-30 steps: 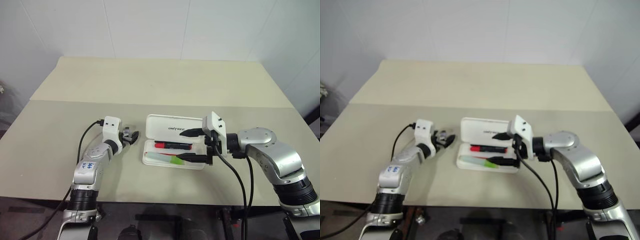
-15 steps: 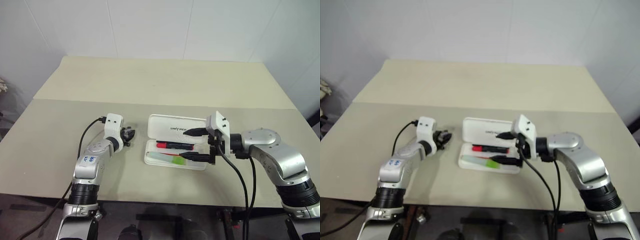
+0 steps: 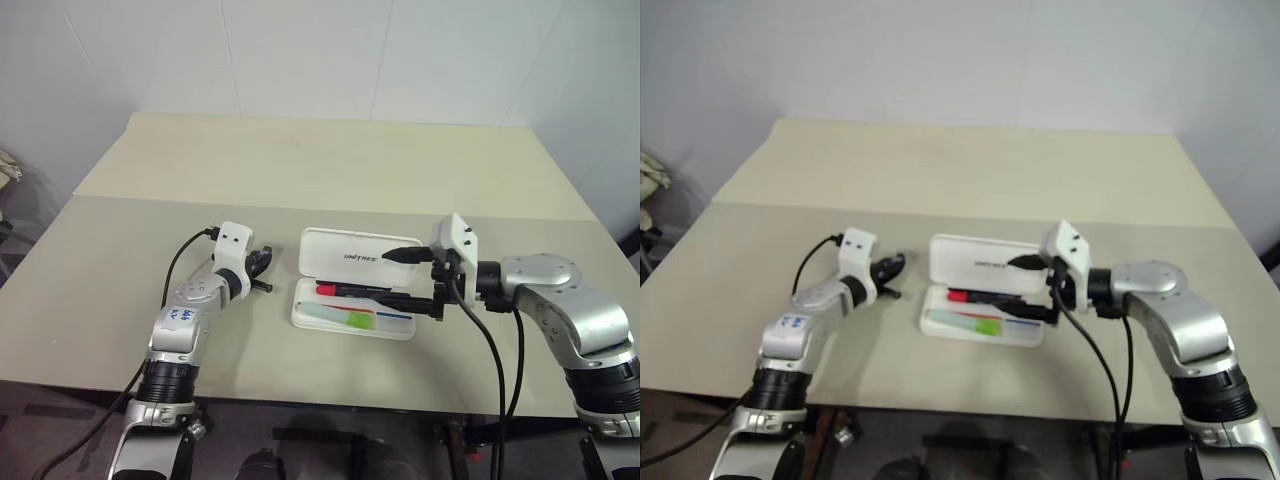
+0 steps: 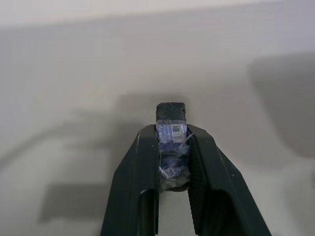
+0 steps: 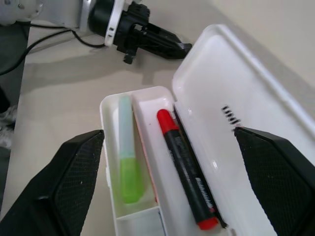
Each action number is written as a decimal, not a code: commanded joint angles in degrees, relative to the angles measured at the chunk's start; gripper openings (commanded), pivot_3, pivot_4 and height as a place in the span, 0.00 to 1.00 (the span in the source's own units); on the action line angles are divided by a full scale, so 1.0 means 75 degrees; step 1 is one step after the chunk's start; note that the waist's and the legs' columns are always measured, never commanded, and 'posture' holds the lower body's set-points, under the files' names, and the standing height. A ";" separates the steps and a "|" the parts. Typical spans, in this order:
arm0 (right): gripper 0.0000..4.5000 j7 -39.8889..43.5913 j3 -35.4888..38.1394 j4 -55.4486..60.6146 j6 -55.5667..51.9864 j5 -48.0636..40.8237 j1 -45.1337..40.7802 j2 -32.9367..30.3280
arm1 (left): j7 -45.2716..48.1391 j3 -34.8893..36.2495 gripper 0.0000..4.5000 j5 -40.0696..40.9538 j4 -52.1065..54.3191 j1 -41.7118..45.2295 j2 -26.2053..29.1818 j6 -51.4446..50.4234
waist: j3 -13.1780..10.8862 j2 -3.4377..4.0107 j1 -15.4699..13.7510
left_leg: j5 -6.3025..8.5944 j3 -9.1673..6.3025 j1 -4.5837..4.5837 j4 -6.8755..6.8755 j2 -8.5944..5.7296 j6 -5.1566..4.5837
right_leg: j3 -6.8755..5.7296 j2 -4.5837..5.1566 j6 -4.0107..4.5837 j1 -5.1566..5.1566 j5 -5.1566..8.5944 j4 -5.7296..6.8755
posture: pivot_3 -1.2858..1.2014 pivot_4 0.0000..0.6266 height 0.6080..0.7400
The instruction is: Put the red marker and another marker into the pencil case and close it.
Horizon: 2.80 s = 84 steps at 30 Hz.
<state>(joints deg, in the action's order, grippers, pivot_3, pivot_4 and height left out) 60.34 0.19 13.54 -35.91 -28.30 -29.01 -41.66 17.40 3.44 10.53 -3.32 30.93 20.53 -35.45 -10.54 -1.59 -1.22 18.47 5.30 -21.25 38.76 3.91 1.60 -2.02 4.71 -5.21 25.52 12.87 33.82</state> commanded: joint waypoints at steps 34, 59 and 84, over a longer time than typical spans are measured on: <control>1.00 0.1205 0.2023 -0.0721 0.2685 -0.0415 0.2674 -0.0692 | 0.7007 -0.2360 0.09 0.1082 -0.1257 0.2332 0.0452 0.2737 | -0.0002 0.0001 -0.0022 | 0.0007 0.0003 -0.0007 0.0036 -0.0004 -0.0010 | 0.0022 -0.0010 -0.0008 -0.0008 -0.0004 -0.0004 | 0.52 0.24 1.00; 1.00 0.0085 0.2498 -0.0013 0.2754 -0.0463 0.3888 -0.0621 | 0.6435 -0.3440 0.09 -0.0731 -0.3119 0.3108 -0.1531 0.2154 | -0.0003 -0.0002 -0.0018 | 0.0010 0.0001 -0.0012 0.0039 -0.0011 -0.0019 | 0.0037 -0.0009 -0.0016 -0.0008 -0.0007 -0.0015 | 0.52 0.24 1.00; 1.00 -0.0221 0.2651 0.0449 0.2674 -0.0527 0.4401 -0.0565 | 0.6548 -0.3746 0.25 -0.1175 -0.3828 0.3253 -0.2035 0.2470 | -0.0004 -0.0004 -0.0021 | 0.0009 -0.0001 -0.0013 0.0042 -0.0014 -0.0021 | 0.0041 -0.0009 -0.0013 -0.0008 -0.0004 -0.0017 | 0.52 0.24 1.00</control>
<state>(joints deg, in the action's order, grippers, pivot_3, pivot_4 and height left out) 59.03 18.19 15.20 -16.25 -31.01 3.68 -46.12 66.34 -24.61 2.03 -32.16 53.65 6.12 -18.16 -10.57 -1.62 -1.37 18.54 5.28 -21.35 39.07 3.81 1.44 -1.72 4.64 -5.31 25.46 12.84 33.69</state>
